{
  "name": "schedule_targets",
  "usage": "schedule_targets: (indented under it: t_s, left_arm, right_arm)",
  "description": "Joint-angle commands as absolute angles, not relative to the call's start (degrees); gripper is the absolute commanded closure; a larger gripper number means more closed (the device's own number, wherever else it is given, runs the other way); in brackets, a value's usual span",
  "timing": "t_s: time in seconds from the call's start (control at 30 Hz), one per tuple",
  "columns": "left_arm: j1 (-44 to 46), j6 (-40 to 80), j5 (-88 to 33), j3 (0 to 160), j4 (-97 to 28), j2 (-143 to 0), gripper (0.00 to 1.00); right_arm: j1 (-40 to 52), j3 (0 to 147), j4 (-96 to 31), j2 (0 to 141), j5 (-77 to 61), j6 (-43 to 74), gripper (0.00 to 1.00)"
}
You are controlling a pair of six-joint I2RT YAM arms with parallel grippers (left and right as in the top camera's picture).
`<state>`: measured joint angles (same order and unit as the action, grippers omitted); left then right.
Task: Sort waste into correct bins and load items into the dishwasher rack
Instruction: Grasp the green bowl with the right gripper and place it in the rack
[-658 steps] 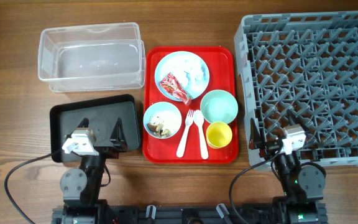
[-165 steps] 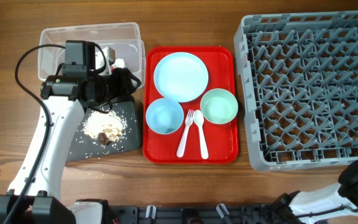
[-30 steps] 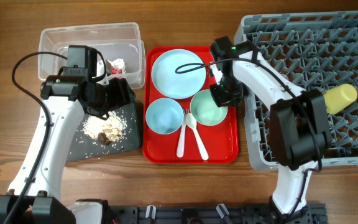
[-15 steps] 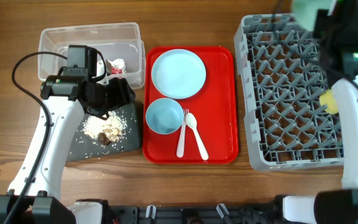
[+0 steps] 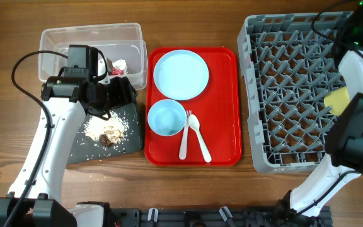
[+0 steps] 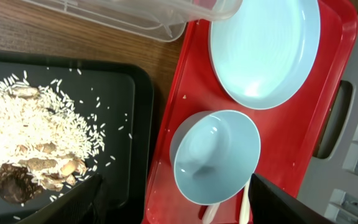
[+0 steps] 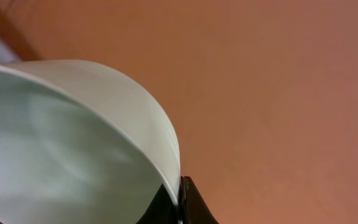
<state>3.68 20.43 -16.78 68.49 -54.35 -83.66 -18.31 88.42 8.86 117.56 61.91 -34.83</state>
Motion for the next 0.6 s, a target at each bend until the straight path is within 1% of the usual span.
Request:
schedule_targets:
  t_s: [0.0, 0.03, 0.13, 0.2, 0.23, 0.27, 0.3, 0.33, 0.37, 0.4, 0.43, 0.47, 0.5, 0.57]
  left_arm:
    - [3.46, 19.9, -16.38, 68.64, -53.69, -82.72, 0.27]
    - [3.46, 19.9, -16.4, 68.64, -53.67, -82.72, 0.27]
    - [3.49, 19.9, -16.4, 68.64, -53.67, -82.72, 0.27]
    - [3.46, 19.9, -16.4, 68.64, -53.69, -82.72, 0.27]
    - [3.46, 19.9, -16.4, 68.64, -53.67, -82.72, 0.27]
    - [3.46, 19.9, -16.4, 68.64, -53.67, -82.72, 0.27]
    - [3.46, 19.9, -16.4, 68.64, -53.67, -82.72, 0.27]
    - [3.46, 19.9, -16.4, 68.64, -53.69, -82.72, 0.27]
    - [3.46, 19.9, -16.4, 68.64, -53.69, -82.72, 0.27]
    - [3.46, 19.88, -16.4, 68.64, -53.69, -82.72, 0.27]
    - [3.46, 19.9, -16.4, 68.64, -53.69, -82.72, 0.27]
    - [3.46, 19.88, -16.4, 68.64, -53.69, -82.72, 0.27]
    - [3.46, 19.88, -16.4, 68.64, -53.69, -82.72, 0.27]
    - [3.49, 19.9, -16.4, 68.64, -53.71, -82.72, 0.27]
  right_arm:
    - [-16.34, 88.75, 4.99, 119.81, 62.37, -30.44, 0.96]
    - [-15.14, 88.75, -0.91, 119.81, 58.33, -25.21, 0.96]
    - [-12.71, 88.75, -9.26, 119.81, 54.24, -16.21, 0.96]
    - [-11.86, 88.75, -13.1, 119.81, 53.08, -12.56, 0.96]
    - [-11.18, 88.75, -17.12, 119.81, 51.88, -11.44, 0.96]
    - [-10.7, 88.75, -19.66, 119.81, 51.57, -10.41, 0.94]
    - [-10.33, 88.77, -21.21, 119.74, 50.46, -8.91, 0.86]
    - [-9.89, 88.77, -23.24, 119.28, 47.31, -8.4, 0.71]
    - [-9.74, 88.77, -24.77, 118.24, 45.19, -8.4, 0.65]
    - [-9.72, 88.77, -25.8, 117.01, 44.25, -8.36, 0.61]
    - [-9.72, 88.79, -26.28, 115.55, 43.35, -8.38, 0.55]
    - [-9.72, 88.82, -26.52, 112.77, 41.78, -8.4, 0.46]
    - [-9.69, 88.82, -26.79, 110.5, 39.75, -8.43, 0.42]
    - [-8.91, 88.82, -29.87, 104.31, 30.09, -8.99, 0.39]
